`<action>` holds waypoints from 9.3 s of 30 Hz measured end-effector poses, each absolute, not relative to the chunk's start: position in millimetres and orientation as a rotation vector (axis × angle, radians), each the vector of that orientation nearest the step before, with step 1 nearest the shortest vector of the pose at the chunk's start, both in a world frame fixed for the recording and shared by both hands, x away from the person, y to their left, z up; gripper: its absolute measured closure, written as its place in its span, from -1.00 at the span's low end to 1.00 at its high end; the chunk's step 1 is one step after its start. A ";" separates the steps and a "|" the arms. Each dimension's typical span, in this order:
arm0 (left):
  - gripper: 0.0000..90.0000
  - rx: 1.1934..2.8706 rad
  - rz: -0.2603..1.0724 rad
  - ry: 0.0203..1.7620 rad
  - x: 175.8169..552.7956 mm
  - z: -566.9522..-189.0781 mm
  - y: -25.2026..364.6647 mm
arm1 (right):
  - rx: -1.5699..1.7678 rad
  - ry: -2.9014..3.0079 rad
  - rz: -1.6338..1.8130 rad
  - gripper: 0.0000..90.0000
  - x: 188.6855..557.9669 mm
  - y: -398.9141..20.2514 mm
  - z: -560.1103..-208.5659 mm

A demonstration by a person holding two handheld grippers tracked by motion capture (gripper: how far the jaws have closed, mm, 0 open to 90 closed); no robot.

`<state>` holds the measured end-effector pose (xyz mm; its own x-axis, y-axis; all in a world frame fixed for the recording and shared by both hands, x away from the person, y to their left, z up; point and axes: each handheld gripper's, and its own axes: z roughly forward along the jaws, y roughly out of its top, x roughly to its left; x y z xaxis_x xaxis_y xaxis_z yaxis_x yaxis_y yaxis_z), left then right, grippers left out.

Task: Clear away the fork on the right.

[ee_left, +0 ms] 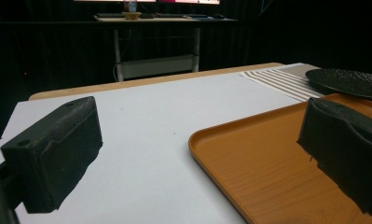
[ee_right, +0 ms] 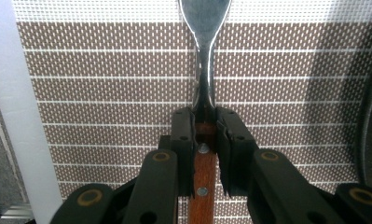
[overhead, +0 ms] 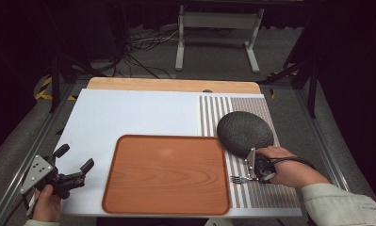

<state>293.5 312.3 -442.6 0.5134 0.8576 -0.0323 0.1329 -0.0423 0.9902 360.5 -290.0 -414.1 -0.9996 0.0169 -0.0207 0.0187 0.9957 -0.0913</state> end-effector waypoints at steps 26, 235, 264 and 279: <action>-1.00 1.522 0.734 0.887 294.0 -442.8 311.4 | 0.089 3.008 0.023 0.75 359.4 -280.4 -363.8; -1.00 1.504 0.737 0.884 293.9 -439.7 316.0 | 0.501 2.784 0.847 1.00 411.2 -117.1 -425.9; -1.00 1.504 0.737 0.883 293.7 -439.5 315.8 | 0.644 2.729 0.682 1.00 424.9 -147.6 -429.7; -1.00 1.505 0.732 0.888 293.8 -440.3 315.0 | 0.738 2.696 0.642 1.00 430.7 -169.0 -429.5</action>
